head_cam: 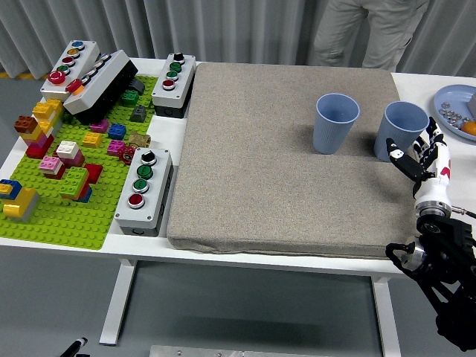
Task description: Pick cup pour cup place
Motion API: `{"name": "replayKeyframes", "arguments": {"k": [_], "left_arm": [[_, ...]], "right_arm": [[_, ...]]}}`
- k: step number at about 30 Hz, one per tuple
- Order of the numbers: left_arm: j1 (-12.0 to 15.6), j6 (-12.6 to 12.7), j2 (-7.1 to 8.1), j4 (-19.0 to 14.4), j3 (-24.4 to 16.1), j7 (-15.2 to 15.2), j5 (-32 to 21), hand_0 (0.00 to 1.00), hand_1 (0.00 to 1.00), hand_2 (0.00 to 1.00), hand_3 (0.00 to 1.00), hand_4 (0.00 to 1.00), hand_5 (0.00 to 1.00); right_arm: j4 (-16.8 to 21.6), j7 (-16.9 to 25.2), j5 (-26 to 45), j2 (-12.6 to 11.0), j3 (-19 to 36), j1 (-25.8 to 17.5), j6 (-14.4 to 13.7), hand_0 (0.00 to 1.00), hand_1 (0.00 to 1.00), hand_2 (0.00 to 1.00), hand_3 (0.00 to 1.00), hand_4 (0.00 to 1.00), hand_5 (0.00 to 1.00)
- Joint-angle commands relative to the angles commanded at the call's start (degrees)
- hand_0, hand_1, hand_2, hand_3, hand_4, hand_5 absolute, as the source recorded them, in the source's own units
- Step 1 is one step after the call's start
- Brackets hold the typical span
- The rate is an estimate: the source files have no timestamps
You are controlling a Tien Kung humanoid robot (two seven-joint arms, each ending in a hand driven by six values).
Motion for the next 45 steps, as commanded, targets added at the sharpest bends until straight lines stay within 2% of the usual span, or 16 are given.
{"name": "replayKeyframes", "arguments": {"k": [3,45], "left_arm": [[0.1,0.0,0.02,0.0,0.0,0.0,0.0,0.836,0.797,0.88,0.792,0.632,0.993],[-0.5,-0.1,0.01,0.0,0.4,0.0,-0.1,0.837,0.798,0.88,0.793,0.634,0.991]], "right_arm": [[-0.3,0.0,0.2,0.2,-0.2,0.2,0.0,0.937,0.893,0.998,0.965,0.836,0.178],[-3.9,-0.2,0.7,2.2,-0.3,3.7,0.7,0.94,0.89,0.998,0.96,0.836,0.184]]}}
